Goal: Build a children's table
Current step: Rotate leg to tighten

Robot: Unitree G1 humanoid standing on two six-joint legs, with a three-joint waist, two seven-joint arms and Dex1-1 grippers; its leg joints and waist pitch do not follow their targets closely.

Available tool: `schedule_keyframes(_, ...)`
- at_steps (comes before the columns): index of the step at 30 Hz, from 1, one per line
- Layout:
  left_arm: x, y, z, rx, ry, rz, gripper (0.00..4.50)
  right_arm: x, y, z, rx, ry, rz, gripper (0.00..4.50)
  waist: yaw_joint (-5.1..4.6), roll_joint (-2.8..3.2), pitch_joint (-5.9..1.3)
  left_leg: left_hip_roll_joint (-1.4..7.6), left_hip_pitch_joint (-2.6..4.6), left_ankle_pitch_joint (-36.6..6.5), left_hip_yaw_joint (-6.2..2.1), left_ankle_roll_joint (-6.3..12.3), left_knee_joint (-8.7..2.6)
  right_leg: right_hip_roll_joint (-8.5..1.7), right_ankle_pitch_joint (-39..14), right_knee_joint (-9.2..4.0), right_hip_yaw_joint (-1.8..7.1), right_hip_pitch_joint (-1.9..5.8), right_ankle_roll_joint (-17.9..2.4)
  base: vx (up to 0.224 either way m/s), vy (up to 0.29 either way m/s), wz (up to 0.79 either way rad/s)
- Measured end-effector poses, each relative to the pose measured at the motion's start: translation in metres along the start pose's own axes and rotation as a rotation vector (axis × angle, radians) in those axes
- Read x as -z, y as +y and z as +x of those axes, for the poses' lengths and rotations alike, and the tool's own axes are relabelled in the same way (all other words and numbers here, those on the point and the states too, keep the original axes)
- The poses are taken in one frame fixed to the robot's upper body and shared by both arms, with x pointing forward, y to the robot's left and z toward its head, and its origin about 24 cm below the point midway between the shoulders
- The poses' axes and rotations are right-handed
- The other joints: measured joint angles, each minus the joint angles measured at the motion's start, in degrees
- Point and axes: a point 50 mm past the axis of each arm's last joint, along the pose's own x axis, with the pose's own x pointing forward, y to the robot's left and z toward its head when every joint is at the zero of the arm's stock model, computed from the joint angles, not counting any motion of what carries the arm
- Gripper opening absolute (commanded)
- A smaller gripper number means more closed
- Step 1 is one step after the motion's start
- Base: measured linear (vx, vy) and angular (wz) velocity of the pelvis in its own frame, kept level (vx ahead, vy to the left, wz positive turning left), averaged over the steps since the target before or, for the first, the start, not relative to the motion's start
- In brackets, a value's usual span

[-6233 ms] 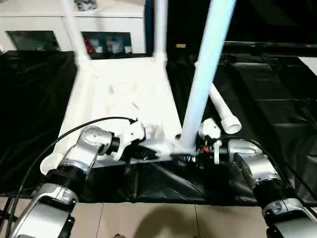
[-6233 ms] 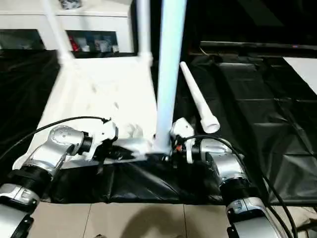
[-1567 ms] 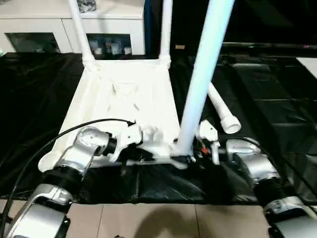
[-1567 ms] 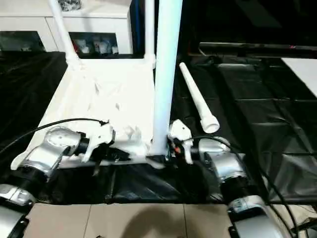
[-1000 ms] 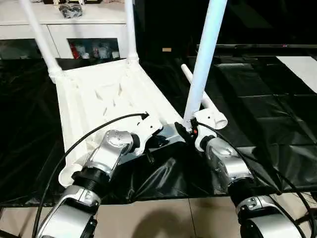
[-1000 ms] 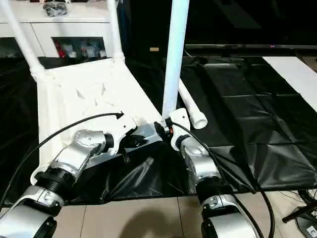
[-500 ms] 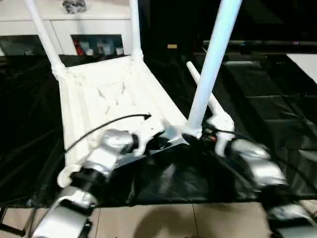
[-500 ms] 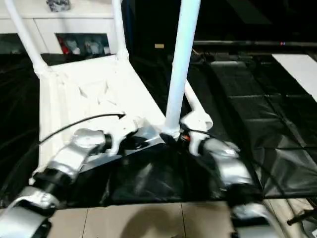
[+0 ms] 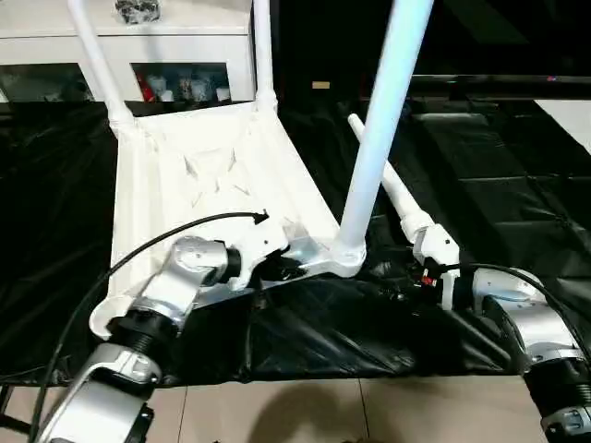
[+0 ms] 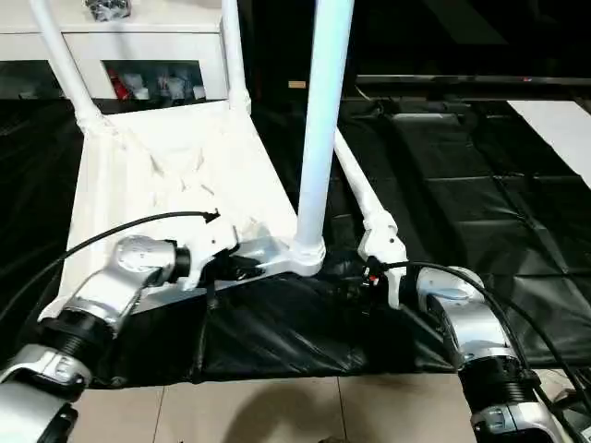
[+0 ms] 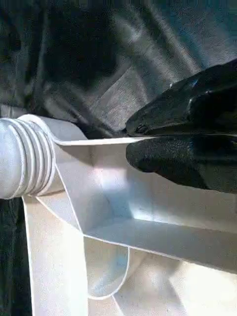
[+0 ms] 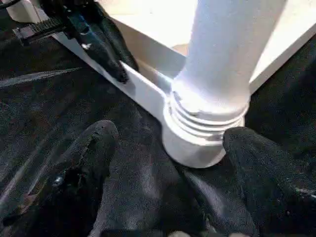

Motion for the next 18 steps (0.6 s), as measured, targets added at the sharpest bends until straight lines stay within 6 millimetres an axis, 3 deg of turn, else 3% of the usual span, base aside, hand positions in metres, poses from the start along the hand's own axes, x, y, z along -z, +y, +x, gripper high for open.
schedule_keyframes(7,-0.001,0.000,0.002,-0.005,0.002,0.000,0.00,-0.008,0.000,0.001,0.012,0.001,-0.050,3.86,0.28,0.02,-0.01,0.00,0.04,0.00,0.00,0.00,0.09,-0.01,0.02,0.02,0.00,0.08,-0.02,0.000,0.000,0.00)
schedule_keyframes(13,0.002,0.000,-0.001,0.017,0.005,0.012,0.00,-0.017,-0.015,0.011,0.076,0.009,-0.071,3.86,-0.01,0.16,-0.02,0.00,0.03,0.00,-0.01,0.00,0.14,-0.01,0.07,0.05,0.01,0.06,-0.01,0.000,0.000,0.00)
schedule_keyframes(18,0.002,0.000,-0.001,0.024,0.002,0.011,0.00,-0.019,-0.016,0.026,0.043,0.037,-0.099,3.86,0.17,0.17,-0.02,0.01,0.01,0.01,-0.01,0.02,0.11,-0.01,0.07,0.08,-0.03,0.03,0.00,0.000,0.000,0.00)
